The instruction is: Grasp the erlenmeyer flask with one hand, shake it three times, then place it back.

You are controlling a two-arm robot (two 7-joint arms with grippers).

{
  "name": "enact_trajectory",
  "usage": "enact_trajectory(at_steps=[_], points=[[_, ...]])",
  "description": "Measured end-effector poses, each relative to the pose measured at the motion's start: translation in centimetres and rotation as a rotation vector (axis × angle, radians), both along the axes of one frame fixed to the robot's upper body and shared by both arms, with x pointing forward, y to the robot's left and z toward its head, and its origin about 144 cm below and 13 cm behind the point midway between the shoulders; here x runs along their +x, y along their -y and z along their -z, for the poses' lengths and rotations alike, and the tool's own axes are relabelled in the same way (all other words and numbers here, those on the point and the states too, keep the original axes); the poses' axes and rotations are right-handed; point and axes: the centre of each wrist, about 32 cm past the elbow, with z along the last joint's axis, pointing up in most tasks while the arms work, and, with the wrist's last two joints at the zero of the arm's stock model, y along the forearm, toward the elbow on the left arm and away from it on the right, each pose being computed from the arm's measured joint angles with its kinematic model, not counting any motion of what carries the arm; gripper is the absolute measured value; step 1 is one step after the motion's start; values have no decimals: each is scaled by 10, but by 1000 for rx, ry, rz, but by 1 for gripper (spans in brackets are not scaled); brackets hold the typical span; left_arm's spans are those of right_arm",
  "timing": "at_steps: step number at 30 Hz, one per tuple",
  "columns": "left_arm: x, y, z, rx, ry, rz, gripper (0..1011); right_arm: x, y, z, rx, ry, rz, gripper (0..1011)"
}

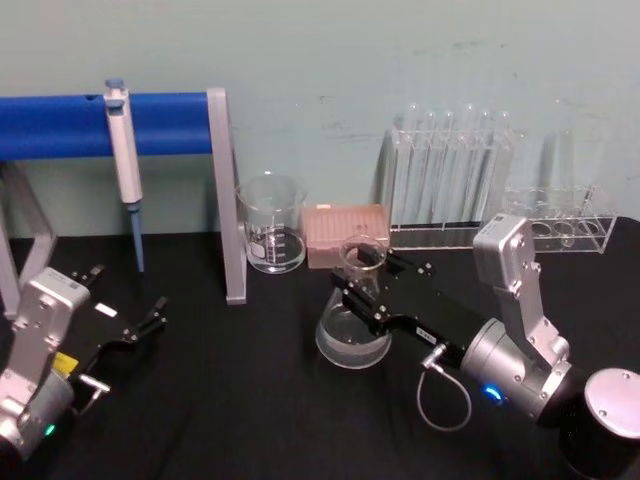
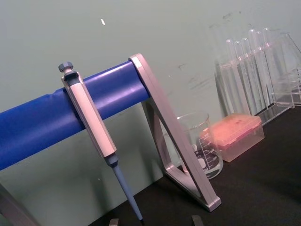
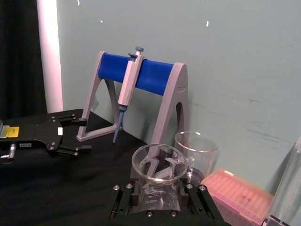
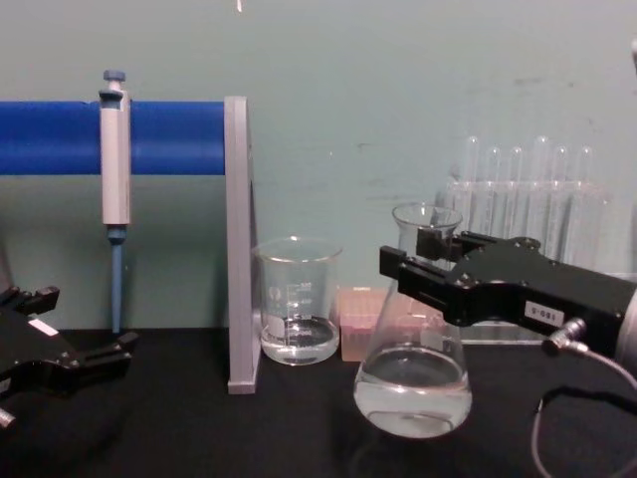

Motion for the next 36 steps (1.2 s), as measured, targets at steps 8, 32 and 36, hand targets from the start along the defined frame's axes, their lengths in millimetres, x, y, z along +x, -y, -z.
enact_trajectory(at_steps=[8, 32, 36], points=[[0, 0, 0, 0, 0, 0, 1001, 6, 0, 0, -4, -1, 0, 450], [0, 0, 0, 0, 0, 0, 1001, 35, -8, 13, -24, -19, -21, 451], [0, 0, 0, 0, 0, 0, 1001, 37, -9, 15, -26, -21, -26, 450]])
